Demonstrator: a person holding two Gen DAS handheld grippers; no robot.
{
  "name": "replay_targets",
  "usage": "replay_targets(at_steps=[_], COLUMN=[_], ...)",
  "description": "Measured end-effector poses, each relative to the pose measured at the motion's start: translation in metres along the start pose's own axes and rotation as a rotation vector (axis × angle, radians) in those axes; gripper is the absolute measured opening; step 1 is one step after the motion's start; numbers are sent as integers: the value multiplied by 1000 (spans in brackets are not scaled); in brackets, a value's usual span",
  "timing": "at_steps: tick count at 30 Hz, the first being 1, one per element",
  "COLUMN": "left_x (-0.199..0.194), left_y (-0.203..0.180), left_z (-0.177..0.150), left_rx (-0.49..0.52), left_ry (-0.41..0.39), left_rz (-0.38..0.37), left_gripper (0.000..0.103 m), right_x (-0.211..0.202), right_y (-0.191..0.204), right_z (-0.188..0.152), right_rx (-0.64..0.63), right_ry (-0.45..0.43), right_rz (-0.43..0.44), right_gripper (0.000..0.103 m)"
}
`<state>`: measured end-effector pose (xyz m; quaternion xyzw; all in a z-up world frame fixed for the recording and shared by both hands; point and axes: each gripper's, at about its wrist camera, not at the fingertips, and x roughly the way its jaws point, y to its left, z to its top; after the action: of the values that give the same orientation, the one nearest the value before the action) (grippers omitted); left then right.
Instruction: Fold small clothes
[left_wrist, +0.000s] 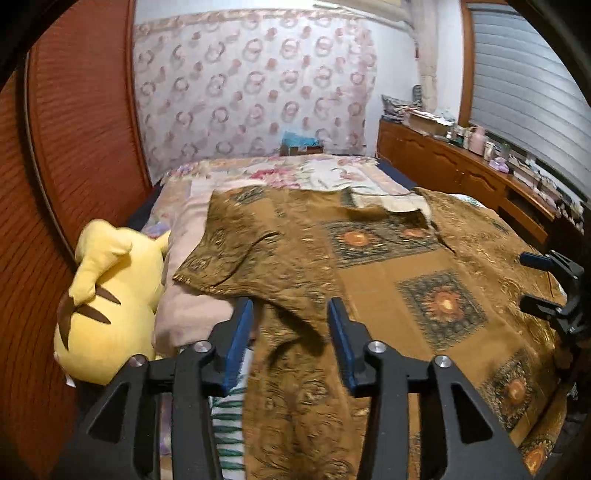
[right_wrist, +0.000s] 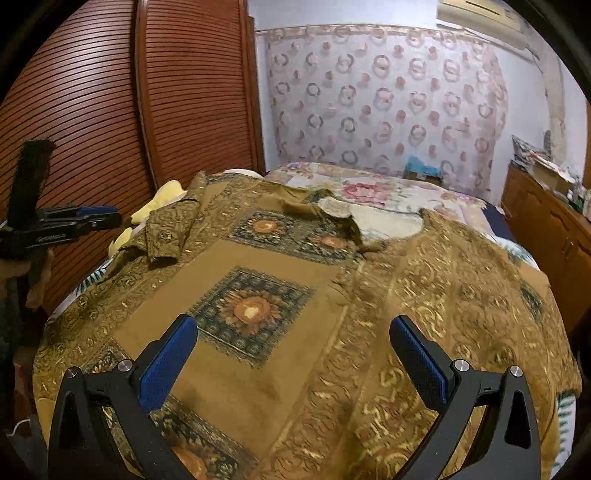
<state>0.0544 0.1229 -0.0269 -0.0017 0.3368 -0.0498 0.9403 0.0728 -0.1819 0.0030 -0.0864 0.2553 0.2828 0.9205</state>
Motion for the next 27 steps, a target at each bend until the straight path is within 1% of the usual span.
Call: replay_targets(at_steps=[1,2,3,7,9,13,14,16,21,23,24,25,27], left_x=[5,14,18,41,50,62,65,75,93,95,95,95,93], left_y=[7,16,20,48,59,71,74,80,91,91,91,89,86], left_z=[0,1,2,4,6,11,13,16,17,16,16,16,16], left_rx=[-17,-39,-50,-114,-144,-160,-162,-174,-198,-205,-204,-197,-187], left_ry=[4,12,18,43,55,59,62,78,118,120,122,120,116], left_rz=[-6,-7,-6,49,54,65,68,76,102,78,70,75,75], left_gripper=[71,74,75,75,75,74,72,61,54,44,34,30,15], right_x=[3,5,8,18,24,34,38,46,54,54,53,53,53], right_y=[3,6,9,22,26,34,36,39,42,44,44,43,43], right_z=[4,7,11,21,23,21,22,22,20,17,16,14,14], right_rx=[-11,-20,-31,-79,-86,-92,-96,-100,-100,-97,-94,-84,-71], right_ry=[1,2,2,0,6,23,29,42,60,62,65,63,62], right_rz=[12,20,27,44,59,92,100,108,129,135,137,136,131], right_gripper=[103,103,103,103,103,103,103,103,103,103,103,103,103])
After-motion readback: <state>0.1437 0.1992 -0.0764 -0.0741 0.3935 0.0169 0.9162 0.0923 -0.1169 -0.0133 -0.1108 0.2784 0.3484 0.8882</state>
